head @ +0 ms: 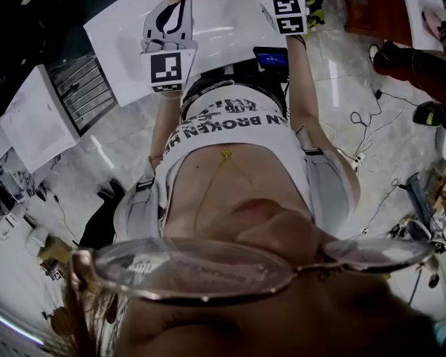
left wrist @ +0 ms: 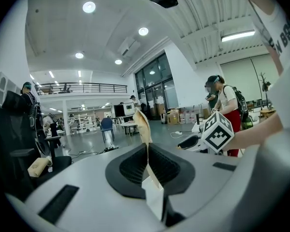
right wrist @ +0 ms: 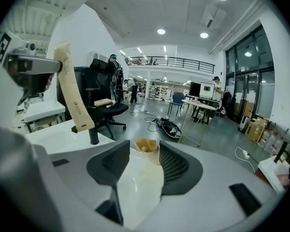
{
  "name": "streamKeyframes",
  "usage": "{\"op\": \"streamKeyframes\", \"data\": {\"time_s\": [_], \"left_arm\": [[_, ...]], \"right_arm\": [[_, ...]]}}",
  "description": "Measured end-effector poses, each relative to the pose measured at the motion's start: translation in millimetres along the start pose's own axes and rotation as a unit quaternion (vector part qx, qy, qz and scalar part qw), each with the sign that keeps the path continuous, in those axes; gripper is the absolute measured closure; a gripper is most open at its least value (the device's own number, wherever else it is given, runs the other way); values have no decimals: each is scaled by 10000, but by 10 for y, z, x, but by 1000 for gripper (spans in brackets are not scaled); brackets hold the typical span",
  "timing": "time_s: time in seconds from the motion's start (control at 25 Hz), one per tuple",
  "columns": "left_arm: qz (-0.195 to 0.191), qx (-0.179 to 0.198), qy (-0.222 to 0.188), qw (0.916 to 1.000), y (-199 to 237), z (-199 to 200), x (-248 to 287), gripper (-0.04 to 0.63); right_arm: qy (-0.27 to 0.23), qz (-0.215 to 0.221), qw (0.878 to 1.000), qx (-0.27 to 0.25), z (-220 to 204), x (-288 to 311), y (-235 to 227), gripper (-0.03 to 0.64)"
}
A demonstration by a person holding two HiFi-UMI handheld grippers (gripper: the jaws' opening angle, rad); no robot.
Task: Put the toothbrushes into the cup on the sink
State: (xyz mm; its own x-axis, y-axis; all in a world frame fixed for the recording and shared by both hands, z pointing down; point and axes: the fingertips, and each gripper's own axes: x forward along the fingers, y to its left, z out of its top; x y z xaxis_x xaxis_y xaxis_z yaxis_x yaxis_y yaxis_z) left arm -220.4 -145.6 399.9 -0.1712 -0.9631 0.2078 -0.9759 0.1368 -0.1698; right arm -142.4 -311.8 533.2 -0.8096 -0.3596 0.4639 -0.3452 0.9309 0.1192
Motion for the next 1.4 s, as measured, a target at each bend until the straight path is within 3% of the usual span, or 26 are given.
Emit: {"op": "streamKeyframes", "data": {"time_s": [0.68, 0.96, 1.4], "left_arm": [[-540, 200, -124, 9983, -178, 49, 375, 575], [-766, 311, -200, 9964, -240, 96, 565, 575], [-1073, 496, -337, 9924, -462, 208, 885, 575]], "right_arm": [[-328, -476, 9970, 508, -14, -529, -147, 436], [-326, -620, 9961, 530, -86, -678, -138, 557], [-219, -635, 9953, 693, -243, -921, -81, 583]]}}
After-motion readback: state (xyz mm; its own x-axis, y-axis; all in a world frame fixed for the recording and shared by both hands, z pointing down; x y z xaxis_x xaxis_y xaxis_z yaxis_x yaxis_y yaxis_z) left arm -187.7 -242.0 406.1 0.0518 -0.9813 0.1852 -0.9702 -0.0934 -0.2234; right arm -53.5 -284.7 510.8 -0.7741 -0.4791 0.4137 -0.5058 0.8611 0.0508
